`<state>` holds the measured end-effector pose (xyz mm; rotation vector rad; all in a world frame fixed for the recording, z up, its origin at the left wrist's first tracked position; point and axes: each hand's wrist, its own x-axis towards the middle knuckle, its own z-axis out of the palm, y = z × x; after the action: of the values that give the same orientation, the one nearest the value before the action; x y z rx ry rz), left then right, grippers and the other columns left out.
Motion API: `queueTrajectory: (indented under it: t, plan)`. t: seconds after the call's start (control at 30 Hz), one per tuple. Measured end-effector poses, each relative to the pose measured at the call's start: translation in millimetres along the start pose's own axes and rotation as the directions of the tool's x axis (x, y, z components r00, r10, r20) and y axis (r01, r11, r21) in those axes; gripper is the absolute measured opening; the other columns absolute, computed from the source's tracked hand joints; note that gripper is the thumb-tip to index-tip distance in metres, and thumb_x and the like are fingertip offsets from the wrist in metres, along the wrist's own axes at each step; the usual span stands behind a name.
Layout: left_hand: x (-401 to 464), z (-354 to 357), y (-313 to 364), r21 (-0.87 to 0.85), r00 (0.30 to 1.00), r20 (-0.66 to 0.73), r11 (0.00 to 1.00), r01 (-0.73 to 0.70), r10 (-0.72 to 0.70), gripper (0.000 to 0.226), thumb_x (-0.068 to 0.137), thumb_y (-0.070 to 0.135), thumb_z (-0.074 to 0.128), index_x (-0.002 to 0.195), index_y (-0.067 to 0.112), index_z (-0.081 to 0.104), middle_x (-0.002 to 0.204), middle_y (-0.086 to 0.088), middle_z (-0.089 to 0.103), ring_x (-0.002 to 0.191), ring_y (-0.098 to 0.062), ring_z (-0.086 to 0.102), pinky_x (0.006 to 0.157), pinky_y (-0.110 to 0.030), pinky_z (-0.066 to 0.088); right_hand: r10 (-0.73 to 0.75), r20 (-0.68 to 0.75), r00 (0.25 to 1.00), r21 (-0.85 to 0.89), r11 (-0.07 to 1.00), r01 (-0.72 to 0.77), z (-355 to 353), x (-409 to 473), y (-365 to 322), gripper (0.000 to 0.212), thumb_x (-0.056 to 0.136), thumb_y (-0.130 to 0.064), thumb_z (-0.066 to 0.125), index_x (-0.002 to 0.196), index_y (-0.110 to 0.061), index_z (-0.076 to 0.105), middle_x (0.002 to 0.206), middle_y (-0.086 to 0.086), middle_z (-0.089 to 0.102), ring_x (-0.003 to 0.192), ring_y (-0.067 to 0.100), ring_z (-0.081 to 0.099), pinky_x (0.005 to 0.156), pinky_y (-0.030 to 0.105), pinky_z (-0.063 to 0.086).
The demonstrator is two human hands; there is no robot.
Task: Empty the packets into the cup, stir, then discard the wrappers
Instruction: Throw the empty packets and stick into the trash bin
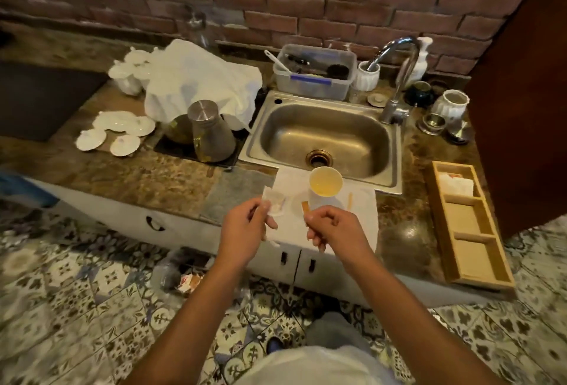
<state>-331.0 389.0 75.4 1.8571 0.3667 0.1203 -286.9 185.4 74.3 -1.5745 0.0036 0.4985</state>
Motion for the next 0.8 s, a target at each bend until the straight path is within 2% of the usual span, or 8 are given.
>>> queueTrajectory:
  t: [0.17,0.23,0.3,0.43,0.53,0.63,0.7,0.8]
  plan:
    - [-27,-60,-33,-0.037,0.984,-0.157,0.996,0.082,-0.087,0.033,0.106,0.031,0.052,0.080,0.028,0.071,0.064,0.008,0.073,0.045,-0.005,0.054,0.048,-0.019,0.044,0.020,0.165,0.986,-0.048,0.999,-0.012,64,13,1,0.016,0.099,-0.010,0.064,0.095,0.002,0.073,0.073,0.011,0.075,0.057,0.016,0.064,0.048,0.025,0.051]
    - [-34,-78,-45,-0.088,0.963,-0.231,0.989,0.121,-0.138,0.029,0.106,0.028,0.054,0.085,0.023,0.073,0.062,0.008,0.072,0.046,-0.007,0.055,0.047,-0.021,0.048,0.023,0.227,0.974,-0.112,0.994,0.003,87,21,1,0.012,0.097,-0.010,0.067,0.094,0.000,0.074,0.070,0.010,0.074,0.055,0.016,0.063,0.047,0.026,0.051]
    - [-42,-96,-58,-0.135,0.927,-0.314,0.976,0.170,-0.205,0.024,0.106,0.023,0.055,0.093,0.016,0.074,0.065,0.006,0.075,0.049,-0.011,0.056,0.049,-0.025,0.050,0.038,0.283,0.958,-0.198,0.980,0.020,112,31,1,0.011,0.095,-0.011,0.070,0.091,-0.003,0.075,0.064,0.005,0.071,0.050,0.015,0.059,0.045,0.026,0.049]
    - [-47,-122,-80,-0.220,0.853,-0.409,0.943,0.251,-0.323,0.022,0.106,0.015,0.054,0.094,0.006,0.071,0.066,0.000,0.073,0.045,-0.008,0.056,0.047,-0.021,0.049,0.080,0.353,0.932,-0.296,0.955,0.030,157,58,1,0.010,0.093,-0.018,0.073,0.085,-0.012,0.075,0.057,-0.001,0.062,0.046,0.014,0.049,0.044,0.028,0.042]
    - [-47,-139,-94,-0.267,0.785,-0.476,0.916,0.300,-0.396,0.018,0.105,0.014,0.056,0.096,0.010,0.071,0.076,-0.006,0.078,0.050,-0.009,0.062,0.049,-0.021,0.052,0.114,0.393,0.912,-0.357,0.933,0.037,188,82,6,0.013,0.093,-0.016,0.073,0.080,-0.014,0.074,0.055,-0.001,0.059,0.045,0.014,0.047,0.045,0.030,0.040]
    - [-48,-154,-112,-0.301,0.713,-0.528,0.887,0.351,-0.461,0.014,0.102,0.013,0.060,0.091,0.013,0.069,0.071,-0.002,0.078,0.047,-0.004,0.060,0.044,-0.015,0.046,0.158,0.412,0.897,-0.411,0.911,0.029,218,103,15,0.019,0.091,-0.014,0.074,0.073,-0.011,0.070,0.055,-0.002,0.058,0.051,0.017,0.048,0.053,0.033,0.039]
    - [-50,-162,-124,-0.330,0.656,-0.547,0.854,0.403,-0.521,0.016,0.100,0.013,0.064,0.085,0.015,0.065,0.074,-0.003,0.079,0.048,-0.008,0.061,0.046,-0.020,0.046,0.200,0.443,0.874,-0.433,0.901,0.013,235,116,25,0.025,0.090,-0.014,0.075,0.067,-0.016,0.066,0.053,-0.012,0.059,0.053,0.011,0.049,0.056,0.031,0.041]
    - [-52,-170,-139,-0.359,0.584,-0.580,0.821,0.443,-0.569,0.018,0.099,0.013,0.065,0.082,0.016,0.062,0.081,-0.013,0.078,0.049,-0.006,0.064,0.047,-0.020,0.048,0.274,0.474,0.836,-0.436,0.899,-0.047,257,130,37,0.027,0.089,-0.016,0.077,0.066,-0.018,0.063,0.052,-0.010,0.057,0.049,0.007,0.049,0.053,0.026,0.043]
